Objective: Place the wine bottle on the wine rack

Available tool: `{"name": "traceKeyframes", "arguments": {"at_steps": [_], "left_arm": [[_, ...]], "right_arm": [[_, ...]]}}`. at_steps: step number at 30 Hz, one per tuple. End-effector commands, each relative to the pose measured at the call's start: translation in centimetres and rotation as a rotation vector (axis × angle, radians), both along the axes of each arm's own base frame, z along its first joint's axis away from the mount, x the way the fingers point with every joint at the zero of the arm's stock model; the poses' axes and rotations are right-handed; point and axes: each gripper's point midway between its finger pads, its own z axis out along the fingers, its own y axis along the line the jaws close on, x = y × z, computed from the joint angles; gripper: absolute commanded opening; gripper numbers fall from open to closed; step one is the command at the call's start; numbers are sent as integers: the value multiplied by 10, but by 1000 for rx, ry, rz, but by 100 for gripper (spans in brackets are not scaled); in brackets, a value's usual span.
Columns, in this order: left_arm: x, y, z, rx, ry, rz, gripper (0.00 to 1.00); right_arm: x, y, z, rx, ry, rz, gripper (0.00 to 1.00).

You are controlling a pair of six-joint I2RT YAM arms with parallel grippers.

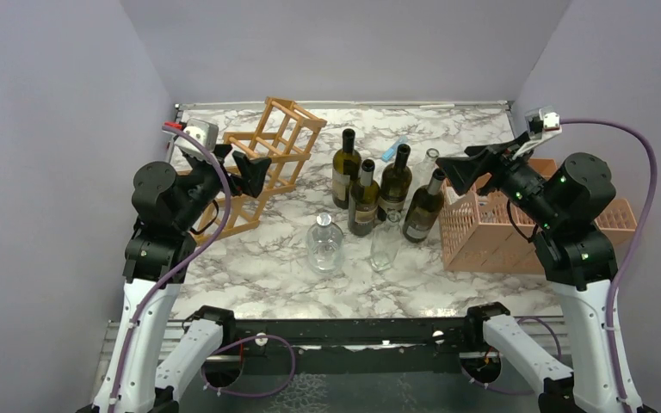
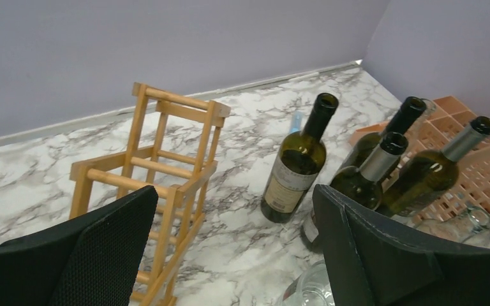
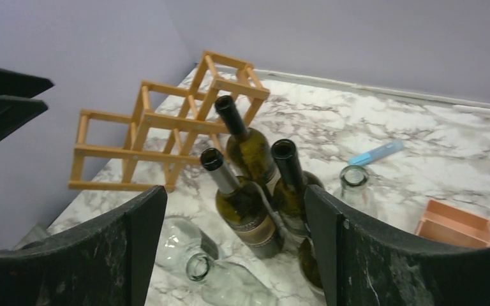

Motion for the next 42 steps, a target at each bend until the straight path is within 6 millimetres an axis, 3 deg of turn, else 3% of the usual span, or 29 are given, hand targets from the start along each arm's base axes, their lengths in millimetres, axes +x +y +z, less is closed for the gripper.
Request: {"name": "traceKeyframes", "arguments": {"at_steps": [1,9,13,18,23,33,36,42], "left_arm": [[-15,-26,18,-49,-84,-176,98],[-50,-61,19,-67,-134,-452,99],[-56,-65,22,-70,-152,-488,99],[-47,-61,27,-85,-157,-441,99],[-33,-56,29,-105,-139,-380,99],[1,-36,10,-93,-28,-202,99],[11,-23,-3,-71,33,-110,99],[25,5,-36,-28,162,76,99]], "right_arm": [[-20,24,1,46,21,182,84],[-37,47,-11,3,63,399,86],[-34,54,-22,-24,130,473,80],[-31,62,-18,-45,130,513,74],[-31,84,-22,-112,135,541,70],[-49,190,-93,-459,199,529,67],[-41,198,-111,-538,210,470,67],[-27,190,-120,-555,203,374,67]]}}
